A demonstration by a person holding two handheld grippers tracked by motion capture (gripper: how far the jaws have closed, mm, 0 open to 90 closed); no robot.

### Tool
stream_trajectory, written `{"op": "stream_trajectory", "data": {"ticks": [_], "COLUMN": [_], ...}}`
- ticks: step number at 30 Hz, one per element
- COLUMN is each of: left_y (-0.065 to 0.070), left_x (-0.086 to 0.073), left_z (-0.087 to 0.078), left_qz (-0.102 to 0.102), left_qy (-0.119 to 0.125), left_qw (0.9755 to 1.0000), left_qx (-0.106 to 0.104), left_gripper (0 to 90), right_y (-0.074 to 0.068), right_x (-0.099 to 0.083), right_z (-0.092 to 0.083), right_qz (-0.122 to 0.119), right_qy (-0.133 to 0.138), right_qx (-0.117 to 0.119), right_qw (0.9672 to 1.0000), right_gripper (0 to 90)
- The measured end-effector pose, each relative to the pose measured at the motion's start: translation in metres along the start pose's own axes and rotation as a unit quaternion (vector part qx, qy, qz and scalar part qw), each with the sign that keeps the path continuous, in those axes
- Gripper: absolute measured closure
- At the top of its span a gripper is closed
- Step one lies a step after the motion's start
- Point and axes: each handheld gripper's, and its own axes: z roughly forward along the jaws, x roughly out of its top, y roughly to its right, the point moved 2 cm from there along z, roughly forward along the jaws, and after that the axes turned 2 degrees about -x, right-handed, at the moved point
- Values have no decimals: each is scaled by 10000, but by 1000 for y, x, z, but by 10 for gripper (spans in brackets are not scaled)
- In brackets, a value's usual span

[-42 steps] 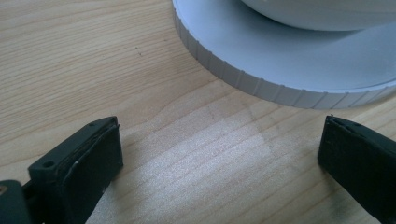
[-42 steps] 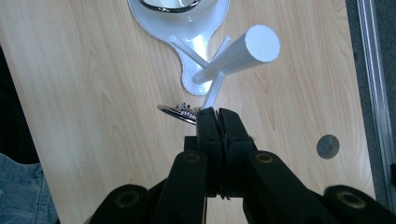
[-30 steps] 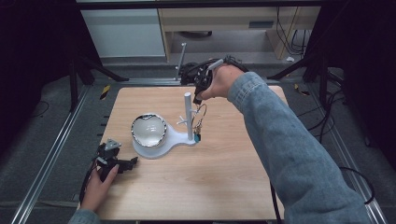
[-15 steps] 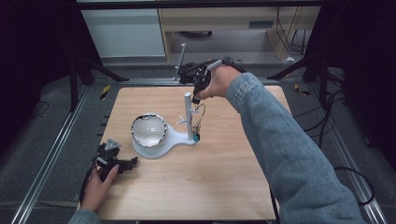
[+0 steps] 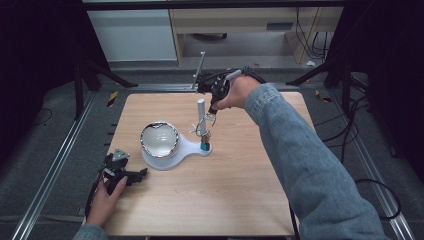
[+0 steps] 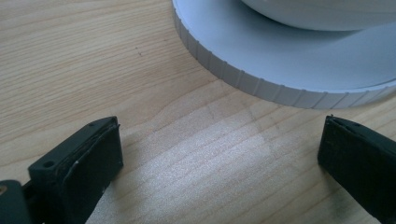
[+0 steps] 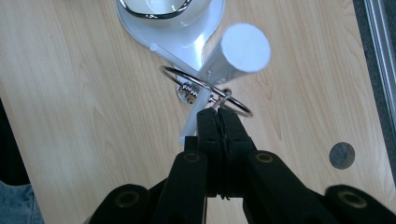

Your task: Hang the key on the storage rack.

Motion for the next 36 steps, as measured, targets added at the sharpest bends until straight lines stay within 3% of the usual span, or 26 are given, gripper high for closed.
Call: {"op": "stream_trajectory", "data": {"ticks": [10,16,21,27,29,36], "left_y": [0,0,0,0,0,0], "left_x": [0,0,0,0,0,0], "left_z": [0,0,0,0,0,0], "left_qz": [-1,6,7,6,6,6], "left_qy": [0,-1,-1,-2,-2,-1], "left_qw": [10000,10000,10000,10000,10000,10000], "left_qx": [2,0,-1,-3,-1,-1], "left_gripper": [0,0,0,0,0,0], "right_y": [10,16,19,26,27,31], "right_x": [-26,-44,-54,-62,-65,-76], "right_z": [-3,-1,1,2,4,12], "right_qz": [311,549,583,790,910,1172], "right_qy": [138,273,389,644,819,1037], "right_qx": [-162,-332,-466,-753,-850,-984], "right_qw": [9993,9976,9964,9919,9888,9828], "right_gripper": [762,609,507,351,292,143]}}
